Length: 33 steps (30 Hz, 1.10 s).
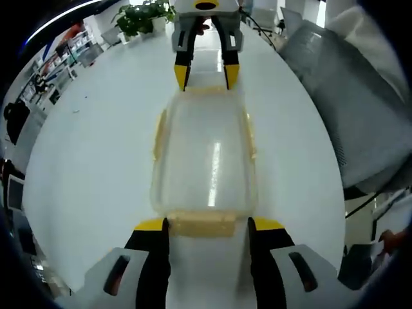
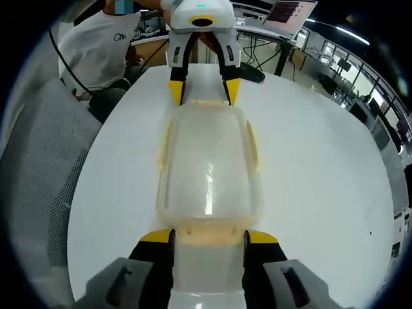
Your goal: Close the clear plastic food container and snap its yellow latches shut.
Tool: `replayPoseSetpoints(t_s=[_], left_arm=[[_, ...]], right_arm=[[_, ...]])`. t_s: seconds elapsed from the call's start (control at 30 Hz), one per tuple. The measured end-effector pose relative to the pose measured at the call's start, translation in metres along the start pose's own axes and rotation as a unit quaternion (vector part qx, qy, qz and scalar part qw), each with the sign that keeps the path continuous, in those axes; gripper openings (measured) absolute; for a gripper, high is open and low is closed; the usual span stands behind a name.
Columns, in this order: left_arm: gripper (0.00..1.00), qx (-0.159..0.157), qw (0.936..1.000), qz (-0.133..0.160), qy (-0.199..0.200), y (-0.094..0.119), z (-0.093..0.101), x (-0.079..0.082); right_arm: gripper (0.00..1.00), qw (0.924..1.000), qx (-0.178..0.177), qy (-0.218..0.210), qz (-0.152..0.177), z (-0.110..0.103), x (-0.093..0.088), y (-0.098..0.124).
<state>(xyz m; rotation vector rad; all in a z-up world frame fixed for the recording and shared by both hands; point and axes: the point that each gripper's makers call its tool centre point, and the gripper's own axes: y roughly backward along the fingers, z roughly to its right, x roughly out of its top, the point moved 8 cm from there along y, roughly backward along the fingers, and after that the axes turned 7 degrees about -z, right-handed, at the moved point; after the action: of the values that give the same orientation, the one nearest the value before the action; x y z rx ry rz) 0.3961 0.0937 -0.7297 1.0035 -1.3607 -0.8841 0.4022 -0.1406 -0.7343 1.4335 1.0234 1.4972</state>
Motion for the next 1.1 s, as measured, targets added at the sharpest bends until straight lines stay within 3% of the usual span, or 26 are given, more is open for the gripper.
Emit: replayPoseSetpoints(t_s=[0.43, 1.1], left_arm=[[0.39, -0.013, 0.9998, -0.001, 0.012, -0.001, 0.003, -0.001], [0.37, -0.01, 0.9997, -0.009, 0.019, 0.002, 0.011, 0.001]], right_arm=[[0.38, 0.9998, 0.013, 0.009, -0.011, -0.004, 0.002, -0.001], [0.37, 0.9996, 0.002, 0.024, -0.017, -0.009, 0.006, 0.007]])
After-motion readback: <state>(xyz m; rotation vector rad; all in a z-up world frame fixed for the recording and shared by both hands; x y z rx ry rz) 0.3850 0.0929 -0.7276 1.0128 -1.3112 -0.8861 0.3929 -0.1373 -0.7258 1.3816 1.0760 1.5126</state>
